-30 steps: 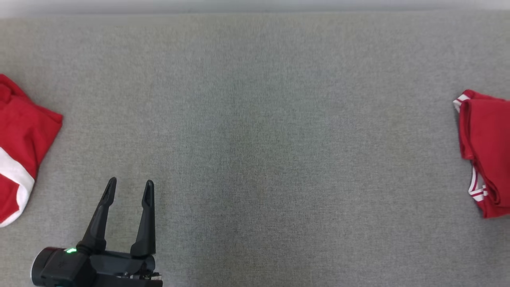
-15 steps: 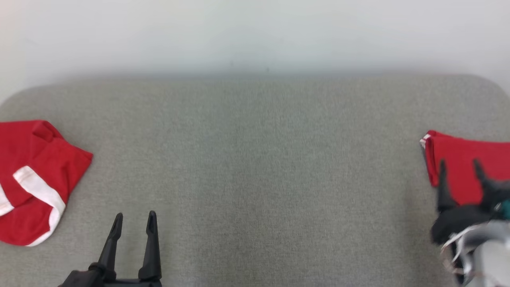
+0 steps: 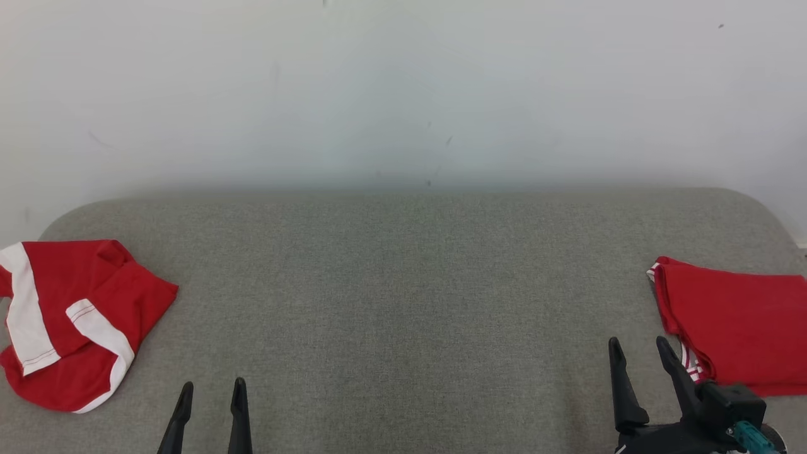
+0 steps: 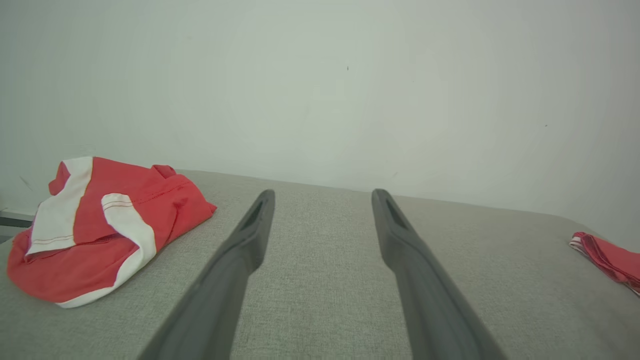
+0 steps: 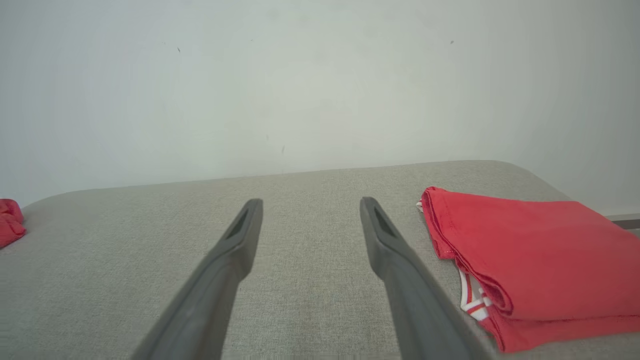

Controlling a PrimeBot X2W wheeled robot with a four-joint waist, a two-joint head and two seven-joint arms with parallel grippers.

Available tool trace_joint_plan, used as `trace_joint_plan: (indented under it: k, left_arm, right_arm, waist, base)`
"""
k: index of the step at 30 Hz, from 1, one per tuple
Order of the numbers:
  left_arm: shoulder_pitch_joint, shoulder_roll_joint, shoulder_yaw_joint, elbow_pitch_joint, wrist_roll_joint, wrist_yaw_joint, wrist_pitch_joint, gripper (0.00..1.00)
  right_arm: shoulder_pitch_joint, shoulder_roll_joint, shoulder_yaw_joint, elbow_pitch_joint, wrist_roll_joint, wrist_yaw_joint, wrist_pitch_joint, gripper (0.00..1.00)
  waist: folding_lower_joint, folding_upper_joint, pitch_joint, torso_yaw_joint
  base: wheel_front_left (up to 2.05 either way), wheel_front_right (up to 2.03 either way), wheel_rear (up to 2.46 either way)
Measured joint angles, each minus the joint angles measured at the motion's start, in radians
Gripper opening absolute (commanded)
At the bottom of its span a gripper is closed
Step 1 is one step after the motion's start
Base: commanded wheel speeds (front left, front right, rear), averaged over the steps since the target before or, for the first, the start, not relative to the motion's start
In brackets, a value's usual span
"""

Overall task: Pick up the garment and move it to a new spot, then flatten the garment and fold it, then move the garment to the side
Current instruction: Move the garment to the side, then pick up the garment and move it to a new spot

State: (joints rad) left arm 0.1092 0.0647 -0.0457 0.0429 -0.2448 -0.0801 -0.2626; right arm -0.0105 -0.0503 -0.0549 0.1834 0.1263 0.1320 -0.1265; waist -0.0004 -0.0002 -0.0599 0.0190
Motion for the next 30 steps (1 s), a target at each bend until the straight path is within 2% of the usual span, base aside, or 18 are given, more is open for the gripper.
trace_joint_plan:
  k: [7, 19, 30]
  left_arm:
    - [0.018, -0.004, 0.019, 0.010, 0.015, -0.010, 0.000, 1.00]
    - [0.020, -0.011, 0.035, 0.013, 0.016, -0.025, 0.000, 1.00]
    - [0.019, -0.013, 0.042, 0.015, 0.035, -0.027, 0.000, 1.00]
  right_arm:
    - [0.019, 0.000, 0.058, -0.012, 0.041, 0.000, 0.011, 1.00]
    - [0.015, 0.000, 0.045, -0.009, 0.059, 0.000, 0.012, 1.00]
    - [0.021, 0.000, 0.067, 0.006, 0.082, 0.000, 0.010, 1.00]
  waist:
    - [0.0003, 0.0001, -0.006, -0.013]
    - [0.0005, 0.0002, 0.003, -0.009]
    - [0.0005, 0.0002, -0.002, 0.064]
  base:
    - [0.00, 0.00, 0.00]
    - [0.00, 0.00, 0.00]
    - [0.00, 0.00, 0.00]
